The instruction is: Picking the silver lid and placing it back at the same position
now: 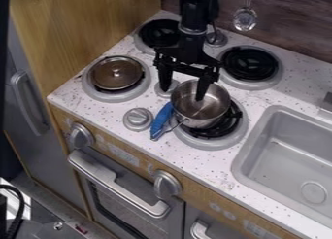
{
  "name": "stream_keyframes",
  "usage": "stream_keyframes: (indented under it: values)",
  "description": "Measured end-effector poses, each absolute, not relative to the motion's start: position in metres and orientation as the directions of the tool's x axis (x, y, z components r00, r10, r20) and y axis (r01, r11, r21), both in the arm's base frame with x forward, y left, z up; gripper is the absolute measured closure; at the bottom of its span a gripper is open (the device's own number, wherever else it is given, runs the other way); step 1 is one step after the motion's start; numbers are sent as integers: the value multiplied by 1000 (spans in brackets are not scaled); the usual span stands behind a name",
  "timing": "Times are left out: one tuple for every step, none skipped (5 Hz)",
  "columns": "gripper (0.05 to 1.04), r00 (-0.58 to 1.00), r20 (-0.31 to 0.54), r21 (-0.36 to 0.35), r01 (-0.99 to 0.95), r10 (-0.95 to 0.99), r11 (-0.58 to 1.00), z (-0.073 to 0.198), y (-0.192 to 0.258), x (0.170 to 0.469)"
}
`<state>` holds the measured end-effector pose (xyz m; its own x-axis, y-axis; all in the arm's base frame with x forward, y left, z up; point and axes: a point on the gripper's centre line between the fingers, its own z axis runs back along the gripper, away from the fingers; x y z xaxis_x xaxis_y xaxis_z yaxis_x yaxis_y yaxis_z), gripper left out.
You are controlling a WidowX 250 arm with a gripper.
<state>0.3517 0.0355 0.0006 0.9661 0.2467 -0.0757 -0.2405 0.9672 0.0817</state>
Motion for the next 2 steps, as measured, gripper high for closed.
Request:
stream_keyframes:
  values:
    - [84,961,-120,86,-241,250,967,-14,35,345]
    - [84,940,-117,53,-317,321,947,-14,64,347]
